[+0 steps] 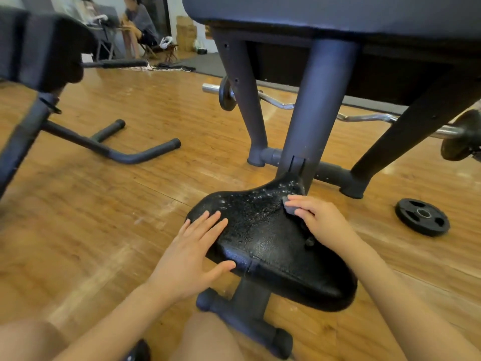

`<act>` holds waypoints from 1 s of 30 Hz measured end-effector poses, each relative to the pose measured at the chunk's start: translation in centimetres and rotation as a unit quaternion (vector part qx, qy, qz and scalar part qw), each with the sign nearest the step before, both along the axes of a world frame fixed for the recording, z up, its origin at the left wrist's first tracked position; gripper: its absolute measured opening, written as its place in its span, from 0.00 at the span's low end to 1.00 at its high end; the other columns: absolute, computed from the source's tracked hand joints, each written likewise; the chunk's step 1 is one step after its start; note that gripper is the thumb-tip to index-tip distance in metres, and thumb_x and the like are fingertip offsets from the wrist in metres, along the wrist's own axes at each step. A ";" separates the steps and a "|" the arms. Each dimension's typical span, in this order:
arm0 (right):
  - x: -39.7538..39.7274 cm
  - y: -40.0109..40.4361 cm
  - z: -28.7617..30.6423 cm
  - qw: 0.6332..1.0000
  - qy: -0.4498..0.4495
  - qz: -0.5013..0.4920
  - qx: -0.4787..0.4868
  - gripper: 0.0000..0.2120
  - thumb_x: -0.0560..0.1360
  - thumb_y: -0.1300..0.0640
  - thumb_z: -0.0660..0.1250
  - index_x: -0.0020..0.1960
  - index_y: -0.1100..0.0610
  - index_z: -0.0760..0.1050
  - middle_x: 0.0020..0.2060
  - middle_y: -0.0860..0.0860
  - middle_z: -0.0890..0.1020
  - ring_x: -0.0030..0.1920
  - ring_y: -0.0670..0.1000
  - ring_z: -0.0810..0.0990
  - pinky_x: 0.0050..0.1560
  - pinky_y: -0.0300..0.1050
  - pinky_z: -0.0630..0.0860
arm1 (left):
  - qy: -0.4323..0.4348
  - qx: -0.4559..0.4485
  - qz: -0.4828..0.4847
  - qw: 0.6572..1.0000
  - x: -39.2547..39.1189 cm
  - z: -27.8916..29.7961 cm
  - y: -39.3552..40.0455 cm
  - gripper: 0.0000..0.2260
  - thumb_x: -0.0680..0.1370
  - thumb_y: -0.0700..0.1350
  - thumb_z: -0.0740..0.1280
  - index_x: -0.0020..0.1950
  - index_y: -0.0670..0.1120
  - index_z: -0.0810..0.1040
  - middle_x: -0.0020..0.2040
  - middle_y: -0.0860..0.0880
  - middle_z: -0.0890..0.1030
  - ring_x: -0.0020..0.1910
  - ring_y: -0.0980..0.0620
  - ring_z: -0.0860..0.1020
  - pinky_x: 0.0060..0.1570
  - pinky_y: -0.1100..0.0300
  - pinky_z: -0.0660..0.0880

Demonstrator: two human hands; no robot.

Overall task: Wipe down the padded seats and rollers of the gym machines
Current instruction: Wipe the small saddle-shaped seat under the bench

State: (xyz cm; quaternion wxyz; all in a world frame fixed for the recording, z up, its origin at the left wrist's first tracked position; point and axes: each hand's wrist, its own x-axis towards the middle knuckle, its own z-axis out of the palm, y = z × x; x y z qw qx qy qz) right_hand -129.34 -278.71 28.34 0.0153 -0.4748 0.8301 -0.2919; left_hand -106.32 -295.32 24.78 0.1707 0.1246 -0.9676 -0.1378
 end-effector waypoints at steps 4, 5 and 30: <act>-0.2 -0.6 -0.2 0.999 0.013 -0.036 0.024 0.15 0.78 0.63 0.61 0.63 0.57 0.76 0.66 0.50 0.73 0.67 0.49 0.69 0.62 0.30 0.55 | 0.015 -0.015 -0.016 1.000 -0.1 -0.4 -0.4 0.36 0.72 0.70 0.54 0.75 0.51 0.61 0.74 0.55 0.58 0.74 0.60 0.49 0.73 0.59 0.43; 0.0 -0.5 0.0 0.998 0.027 -0.024 0.047 0.16 0.78 0.62 0.61 0.65 0.56 0.74 0.67 0.49 0.72 0.69 0.49 0.67 0.63 0.30 0.53 | 0.022 -0.019 -0.023 0.999 -0.2 -0.5 -0.5 0.36 0.73 0.69 0.55 0.74 0.49 0.63 0.73 0.53 0.60 0.73 0.59 0.51 0.73 0.60 0.44; -0.5 -0.9 0.9 0.998 -0.035 -0.036 0.033 0.16 0.77 0.66 0.62 0.61 0.51 0.75 0.62 0.40 0.71 0.65 0.41 0.67 0.62 0.23 0.57 | 0.106 -0.050 -0.119 0.986 -1.2 -1.2 -3.3 0.31 0.78 0.65 0.51 0.65 0.44 0.76 0.63 0.48 0.76 0.66 0.51 0.68 0.69 0.58 0.58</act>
